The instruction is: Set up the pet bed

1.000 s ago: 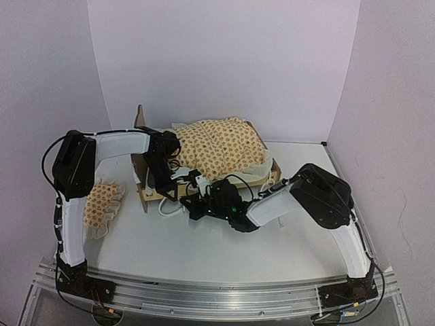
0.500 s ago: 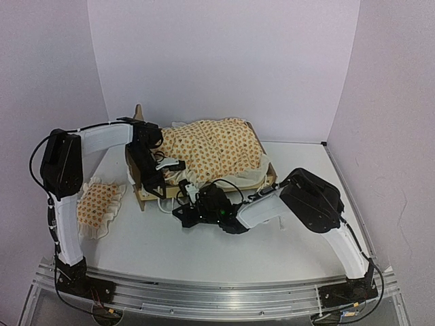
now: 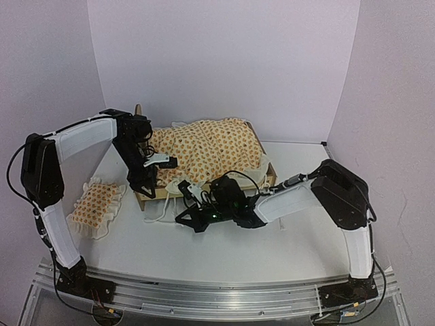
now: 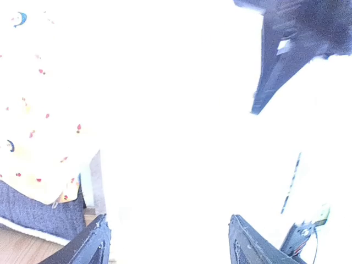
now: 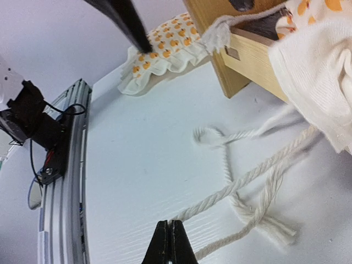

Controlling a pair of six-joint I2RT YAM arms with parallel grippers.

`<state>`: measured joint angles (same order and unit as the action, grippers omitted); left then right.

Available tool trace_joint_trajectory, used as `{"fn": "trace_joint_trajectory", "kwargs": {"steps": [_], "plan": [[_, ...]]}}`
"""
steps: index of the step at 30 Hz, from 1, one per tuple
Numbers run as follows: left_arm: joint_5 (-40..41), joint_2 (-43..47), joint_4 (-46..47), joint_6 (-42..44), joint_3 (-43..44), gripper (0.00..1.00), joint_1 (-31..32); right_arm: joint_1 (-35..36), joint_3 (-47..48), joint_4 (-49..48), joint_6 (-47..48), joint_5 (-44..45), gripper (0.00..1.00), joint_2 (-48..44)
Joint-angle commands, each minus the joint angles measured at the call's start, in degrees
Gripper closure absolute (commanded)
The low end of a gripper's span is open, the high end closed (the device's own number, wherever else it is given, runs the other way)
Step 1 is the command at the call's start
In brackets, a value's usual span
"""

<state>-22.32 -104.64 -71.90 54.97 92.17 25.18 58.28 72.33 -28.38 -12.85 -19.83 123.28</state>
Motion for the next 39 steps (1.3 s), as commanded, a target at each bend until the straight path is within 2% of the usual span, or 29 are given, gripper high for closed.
{"fn": "trace_joint_trajectory", "kwargs": {"steps": [1, 4, 6, 8, 11, 16, 20, 26, 29, 33, 39], "plan": [[5.3, 3.3, 1.9, 2.1, -0.8, 0.28, -0.1, 0.4, 0.8, 3.4, -0.1, -9.9, 1.0, -5.2], [5.9, 5.3, 2.0, 2.8, -0.3, 0.27, 0.0, -0.1, 1.2, 5.2, -3.9, -10.8, 1.0, -7.4], [1.5, 8.2, 2.1, 4.3, -0.4, 0.29, 0.0, -0.6, 3.0, 6.2, -7.6, -11.5, 1.0, -8.0], [-5.7, 10.6, 1.3, 6.5, -1.2, 0.34, 0.1, -1.2, 5.6, 6.9, -12.5, -12.9, 1.0, -7.7], [-13.6, 12.4, 0.8, 6.4, -3.9, 0.49, 0.4, -1.9, 11.6, 10.6, -16.7, -14.3, 1.0, -6.2], [-19.4, 19.8, 14.7, -1.8, -19.5, 0.52, 0.9, -2.3, 14.4, 11.4, -21.4, -10.6, 1.0, -5.6], [-21.1, 24.0, 25.0, -3.5, -30.0, 0.44, 1.0, -2.3, 13.9, 12.1, -23.2, -5.7, 1.0, -6.9], [-10.8, 22.6, 31.9, 8.2, -39.9, 0.36, 3.3, -2.3, 12.0, 20.0, -26.3, -2.0, 1.0, -7.9], [-4.8, 19.6, 37.3, 10.8, -41.9, 0.32, 7.9, -2.4, 12.7, 28.0, -27.1, 2.1, 1.0, -9.2], [-3.0, 12.5, 40.2, 10.4, -38.5, 0.32, 10.2, -2.4, 13.6, 42.5, -25.3, 8.7, 1.0, -11.3], [1.4, 4.0, 42.9, 8.3, -32.7, 0.34, 11.2, -4.1, 10.0, 45.5, -28.5, 11.1, 1.0, -11.9]]}}
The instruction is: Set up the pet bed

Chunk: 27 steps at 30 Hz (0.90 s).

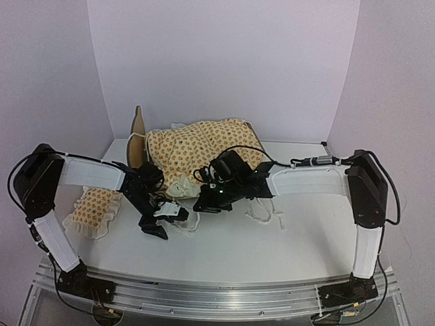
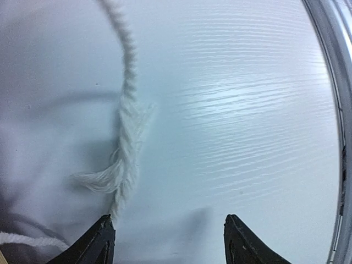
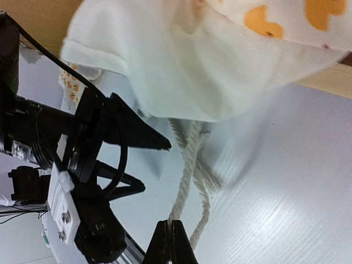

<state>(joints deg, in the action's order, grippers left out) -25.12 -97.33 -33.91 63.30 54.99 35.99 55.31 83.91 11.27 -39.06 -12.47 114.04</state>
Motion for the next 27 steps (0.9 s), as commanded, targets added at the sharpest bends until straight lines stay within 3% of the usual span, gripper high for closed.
{"fn": "trace_joint_trajectory", "kwargs": {"steps": [1, 7, 10, 12, 14, 15, 21, 24, 27], "plan": [[4.7, -3.9, 5.3, 0.2, 4.7, 0.34, 0.3, -1.3, -1.5, 6.0, -2.3, 3.9, 1.0, -2.4], [8.9, -6.8, 6.5, 2.1, 3.9, 0.44, 0.4, -4.7, -1.2, 6.6, -3.1, 2.8, 1.0, 0.9], [10.4, -7.3, 7.6, 2.6, 2.6, 0.6, 0.4, -5.1, -0.2, 6.8, 0.6, 3.0, 0.99, 2.2], [10.9, -7.2, 8.2, 3.3, 1.8, 0.72, 0.4, -5.1, 0.9, 7.0, 3.3, 1.4, 0.91, 3.4], [11.1, -7.0, 8.5, 3.1, 1.4, 0.94, 0.4, -5.2, 1.2, 7.3, 5.3, 0.9, 0.77, 3.8], [11.1, -6.8, 8.7, 2.7, 1.4, 0.99, 0.4, -5.3, 0.7, 7.3, 6.2, 1.3, 0.7, 3.6], [6.3, -1.5, -1.1, -2.4, 7.1, 1.0, -0.4, -5.4, -3.6, 7.1, 16.8, 9.4, 0.44, -4.1], [-0.3, 2.0, -11.1, -4.9, 12.8, 1.0, -2.1, -3.0, -5.0, 5.3, 26.9, 9.9, 0.4, -7.7], [-6.8, 4.3, -19.3, -7.4, 17.8, 1.0, -4.6, 0.5, -7.0, 1.7, 37.5, 2.4, 0.41, -7.9]]}}
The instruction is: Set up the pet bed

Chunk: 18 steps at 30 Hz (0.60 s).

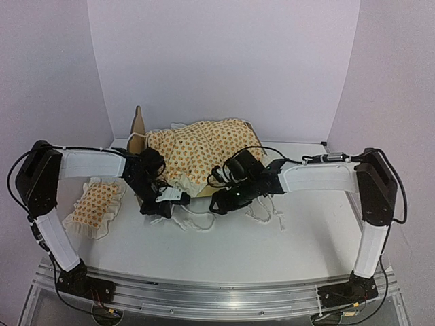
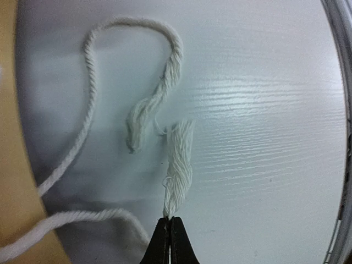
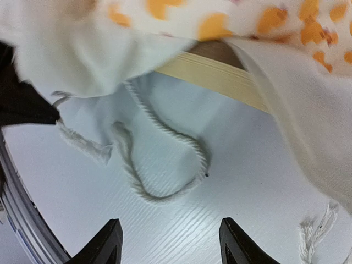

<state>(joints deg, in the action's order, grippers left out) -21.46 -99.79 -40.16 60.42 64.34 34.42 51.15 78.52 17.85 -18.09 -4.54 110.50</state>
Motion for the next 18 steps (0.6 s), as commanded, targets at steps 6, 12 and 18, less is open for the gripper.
{"fn": "trace_joint_trajectory", "kwargs": {"steps": [6, 12, 18], "plan": [[-21.7, 9.9, -21.5, -9.7, 14.7, 1.0, -8.9, 5.4, -2.8, -16.3, 22.0, -9.5, 0.43, 1.7], [-24.1, 11.3, -20.1, -14.6, 15.3, 1.0, -9.3, 5.4, 3.5, -16.5, 25.8, -5.8, 0.41, 11.1], [-24.9, 11.5, -18.4, -18.3, 16.0, 1.0, -9.7, 6.2, 2.5, -16.3, 24.8, 0.6, 0.44, 14.7]]}}
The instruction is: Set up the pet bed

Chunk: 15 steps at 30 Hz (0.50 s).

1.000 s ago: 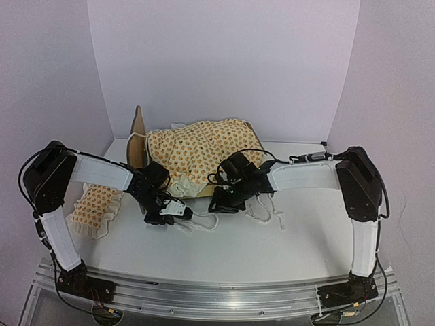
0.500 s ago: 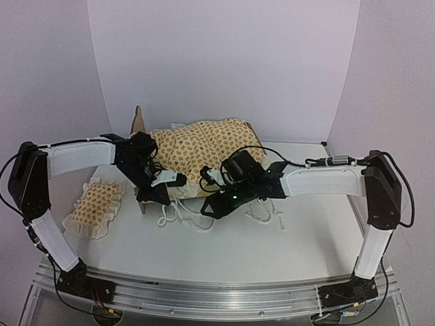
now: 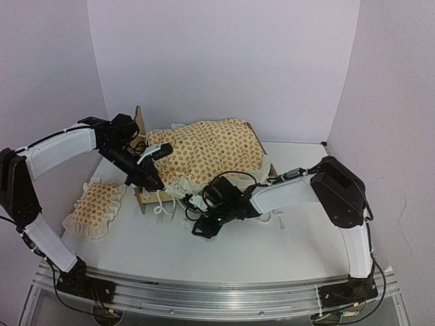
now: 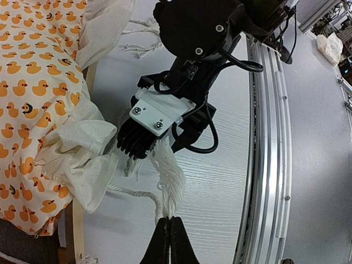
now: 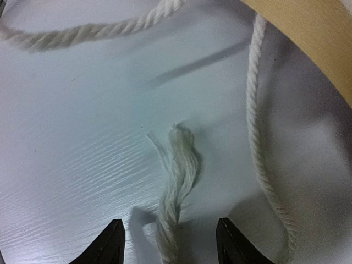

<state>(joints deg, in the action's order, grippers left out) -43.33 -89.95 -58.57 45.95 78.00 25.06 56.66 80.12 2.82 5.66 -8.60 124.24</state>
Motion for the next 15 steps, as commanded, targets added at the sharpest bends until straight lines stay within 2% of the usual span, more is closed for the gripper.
{"fn": "trace_joint_trajectory", "kwargs": {"steps": [1, 3, 5, 6, 7, 15], "plan": [[-3.3, 1.5, 0.0, -4.3, 2.6, 1.0, -0.3, 1.0, 0.5, -1.0, 1.2, 5.3, 0.48, 1.2], [-3.6, 1.3, 0.2, -5.0, 3.2, 1.0, -0.4, 2.0, -0.2, -0.5, 1.9, 5.4, 0.6, 1.5], [-3.6, 1.1, 0.8, -6.3, 3.7, 1.0, -0.4, 3.1, -1.7, -0.4, 2.3, 4.6, 0.85, 1.0], [-3.9, 1.0, 1.1, -6.8, 4.1, 1.0, -0.4, 3.6, -2.5, -0.4, 2.3, 3.4, 0.94, 0.4], [-4.3, 0.9, 1.2, -7.1, 4.6, 1.0, -0.4, 3.9, -3.3, -0.4, 2.1, 2.1, 0.99, -0.6], [-9.6, -1.6, 1.7, -8.3, 7.7, 1.0, -0.3, 9.4, -3.4, -0.4, 2.3, -5.3, 1.0, -11.1]]}}
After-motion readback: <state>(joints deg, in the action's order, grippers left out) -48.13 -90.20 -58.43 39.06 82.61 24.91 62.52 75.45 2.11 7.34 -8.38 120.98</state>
